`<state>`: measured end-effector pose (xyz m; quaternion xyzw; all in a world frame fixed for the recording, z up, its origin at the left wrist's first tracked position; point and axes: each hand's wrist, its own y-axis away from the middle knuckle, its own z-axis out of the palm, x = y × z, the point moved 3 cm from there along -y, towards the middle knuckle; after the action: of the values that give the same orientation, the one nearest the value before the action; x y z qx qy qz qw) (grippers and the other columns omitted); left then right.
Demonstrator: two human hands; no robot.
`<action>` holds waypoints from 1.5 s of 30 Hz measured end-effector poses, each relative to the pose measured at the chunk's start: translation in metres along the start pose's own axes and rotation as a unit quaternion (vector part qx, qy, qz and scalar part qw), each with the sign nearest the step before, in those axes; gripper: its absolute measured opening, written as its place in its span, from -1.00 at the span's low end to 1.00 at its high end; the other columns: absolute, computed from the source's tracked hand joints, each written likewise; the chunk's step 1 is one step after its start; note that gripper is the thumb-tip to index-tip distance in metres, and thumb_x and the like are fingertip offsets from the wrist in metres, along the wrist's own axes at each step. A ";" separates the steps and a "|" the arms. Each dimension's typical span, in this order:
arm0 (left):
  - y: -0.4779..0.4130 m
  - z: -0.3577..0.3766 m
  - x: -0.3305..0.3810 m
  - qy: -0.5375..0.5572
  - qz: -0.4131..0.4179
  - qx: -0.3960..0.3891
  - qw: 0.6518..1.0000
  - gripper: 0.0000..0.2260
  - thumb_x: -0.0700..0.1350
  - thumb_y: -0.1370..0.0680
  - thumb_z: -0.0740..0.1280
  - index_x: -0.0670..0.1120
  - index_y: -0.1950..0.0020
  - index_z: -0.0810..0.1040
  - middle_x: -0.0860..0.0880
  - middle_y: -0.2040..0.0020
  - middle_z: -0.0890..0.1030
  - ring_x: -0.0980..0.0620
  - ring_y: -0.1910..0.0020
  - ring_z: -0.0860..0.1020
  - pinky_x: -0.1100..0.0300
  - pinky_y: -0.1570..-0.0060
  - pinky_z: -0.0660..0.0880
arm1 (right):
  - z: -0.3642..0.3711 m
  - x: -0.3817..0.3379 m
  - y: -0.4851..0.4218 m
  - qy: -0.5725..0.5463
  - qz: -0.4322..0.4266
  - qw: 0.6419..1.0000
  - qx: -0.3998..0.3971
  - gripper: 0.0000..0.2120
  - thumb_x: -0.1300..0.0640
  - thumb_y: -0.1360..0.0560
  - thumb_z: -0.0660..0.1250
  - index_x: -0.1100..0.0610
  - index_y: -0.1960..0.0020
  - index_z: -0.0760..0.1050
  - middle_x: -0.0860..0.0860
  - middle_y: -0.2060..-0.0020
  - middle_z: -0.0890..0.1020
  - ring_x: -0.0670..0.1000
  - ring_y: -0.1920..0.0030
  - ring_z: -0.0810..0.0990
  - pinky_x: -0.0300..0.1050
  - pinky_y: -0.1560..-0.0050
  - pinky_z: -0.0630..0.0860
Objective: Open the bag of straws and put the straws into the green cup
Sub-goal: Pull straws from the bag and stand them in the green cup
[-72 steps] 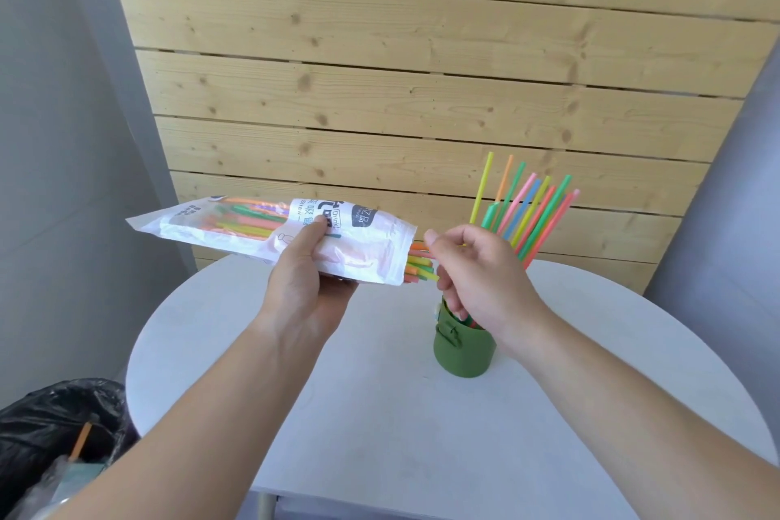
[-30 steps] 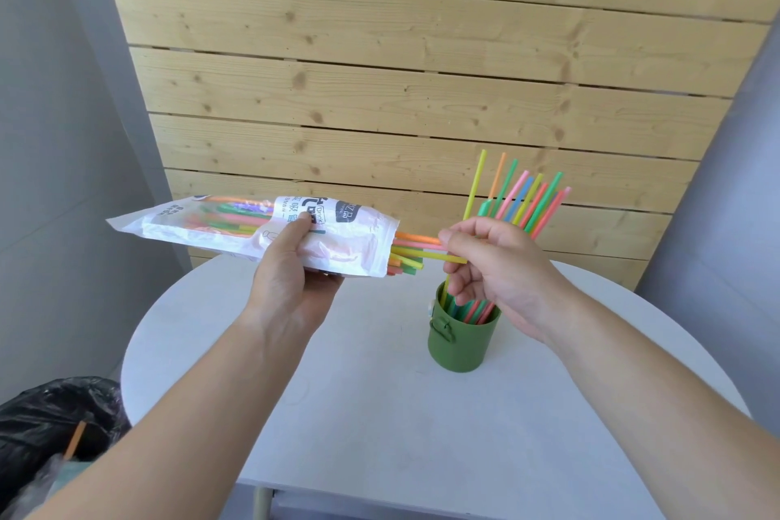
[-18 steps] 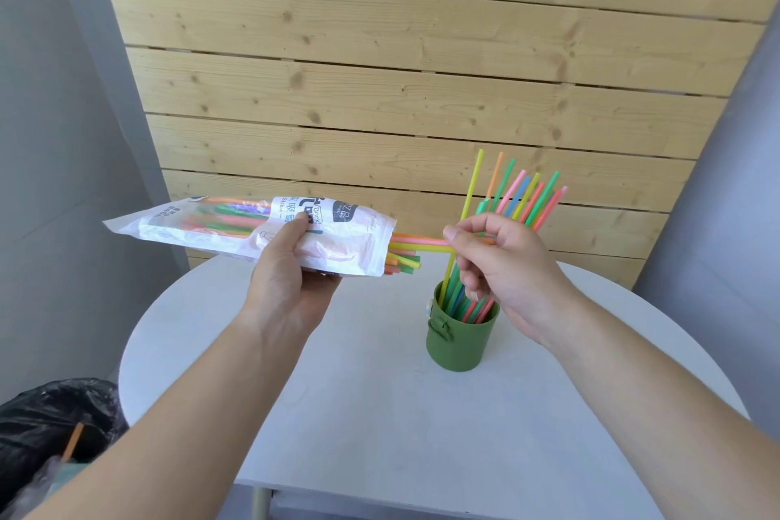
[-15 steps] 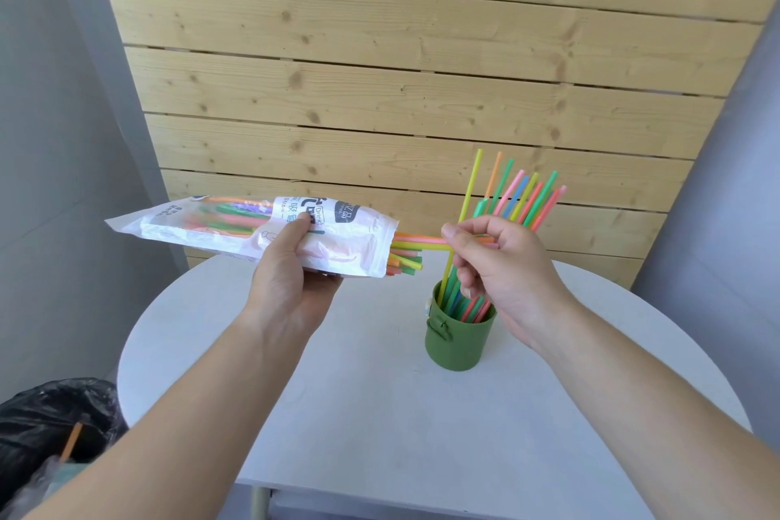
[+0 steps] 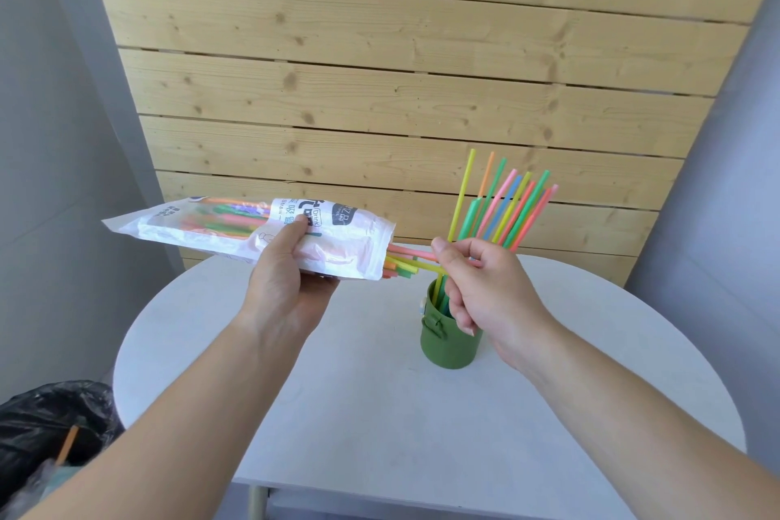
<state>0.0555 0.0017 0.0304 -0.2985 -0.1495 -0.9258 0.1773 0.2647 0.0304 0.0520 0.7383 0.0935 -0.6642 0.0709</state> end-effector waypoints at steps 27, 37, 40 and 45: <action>-0.003 -0.002 0.004 -0.007 0.014 0.034 0.999 -0.93 -0.19 -0.64 0.35 -0.11 -0.10 0.60 -0.08 -0.07 0.72 -0.06 -0.21 0.69 -0.10 -0.28 0.57 | -0.171 -0.069 -0.018 0.033 -0.003 0.996 0.085 -0.83 0.20 -0.53 0.41 0.15 0.19 0.47 -0.02 0.42 0.34 -0.13 0.56 0.27 -0.31 0.61 0.23; -0.003 -0.001 -0.007 -0.024 -0.001 0.020 0.999 -0.92 -0.19 -0.65 0.34 -0.13 -0.12 0.60 -0.07 0.02 0.75 -0.07 -0.09 0.72 -0.07 -0.21 0.61 | -0.161 -0.069 -0.031 0.156 0.006 0.981 0.116 -0.74 0.19 -0.50 0.46 0.11 0.28 0.42 0.03 0.44 0.36 -0.08 0.59 0.26 -0.32 0.62 0.23; -0.003 -0.001 -0.006 -0.028 0.001 0.018 0.999 -0.94 -0.19 -0.65 0.34 -0.12 -0.08 0.61 -0.07 0.05 0.75 -0.07 -0.05 0.73 -0.09 -0.24 0.60 | -0.159 -0.072 -0.036 0.163 0.006 0.977 0.140 -0.74 0.21 -0.50 0.45 0.12 0.28 0.42 0.04 0.43 0.35 -0.10 0.62 0.24 -0.34 0.63 0.19; -0.003 -0.005 -0.005 -0.030 0.002 0.019 0.999 -0.95 -0.20 -0.65 0.34 -0.12 -0.05 0.60 -0.07 0.03 0.74 -0.09 -0.11 0.72 -0.10 -0.28 0.58 | -0.147 -0.073 -0.038 0.184 0.017 0.978 0.098 -0.76 0.20 -0.47 0.48 0.12 0.26 0.44 0.03 0.44 0.33 -0.07 0.58 0.23 -0.32 0.60 0.18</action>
<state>0.0558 0.0035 0.0230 -0.3229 -0.1715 -0.9131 0.1805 0.3903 0.0981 0.1411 0.8527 0.0271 -0.5217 -0.0093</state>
